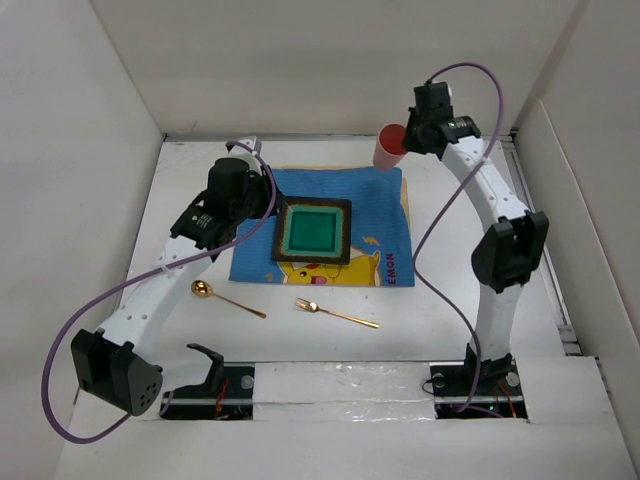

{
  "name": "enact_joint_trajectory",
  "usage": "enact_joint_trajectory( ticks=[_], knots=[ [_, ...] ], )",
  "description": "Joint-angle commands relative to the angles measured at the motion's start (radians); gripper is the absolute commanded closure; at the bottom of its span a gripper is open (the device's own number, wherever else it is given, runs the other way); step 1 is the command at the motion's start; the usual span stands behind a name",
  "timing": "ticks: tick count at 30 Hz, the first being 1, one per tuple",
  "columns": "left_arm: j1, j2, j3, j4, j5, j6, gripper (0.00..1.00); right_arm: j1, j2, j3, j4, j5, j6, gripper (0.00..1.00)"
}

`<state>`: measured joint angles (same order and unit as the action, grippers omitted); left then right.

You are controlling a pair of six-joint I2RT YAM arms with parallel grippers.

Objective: Set the dinner table for one person

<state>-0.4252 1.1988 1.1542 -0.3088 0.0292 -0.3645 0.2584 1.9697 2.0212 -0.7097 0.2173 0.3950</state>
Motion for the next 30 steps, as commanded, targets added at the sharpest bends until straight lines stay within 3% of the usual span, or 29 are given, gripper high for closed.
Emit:
enact_joint_trajectory(
  ticks=[1, 6, 13, 22, 30],
  knots=[
    [-0.001, -0.015, 0.027, 0.013, 0.008, -0.001, 0.70, 0.019, 0.124, 0.134, -0.072, 0.051, -0.030, 1.00],
    [-0.001, -0.038, 0.013, -0.003, -0.012, 0.004, 0.70, 0.019, 0.222, 0.227, -0.111, 0.051, -0.027, 1.00],
    [-0.001, -0.054, 0.002, -0.016, -0.057, 0.009, 0.70, 0.028, 0.285, 0.198, -0.135, 0.086, -0.015, 1.00],
    [-0.001, -0.050, 0.010, -0.016, -0.055, 0.002, 0.70, 0.028, 0.269, 0.258, -0.159, 0.103, -0.025, 1.00],
    [-0.001, -0.041, 0.009, -0.006, -0.041, -0.004, 0.70, 0.019, 0.218, 0.176, -0.136, 0.068, -0.031, 1.00]
  ],
)
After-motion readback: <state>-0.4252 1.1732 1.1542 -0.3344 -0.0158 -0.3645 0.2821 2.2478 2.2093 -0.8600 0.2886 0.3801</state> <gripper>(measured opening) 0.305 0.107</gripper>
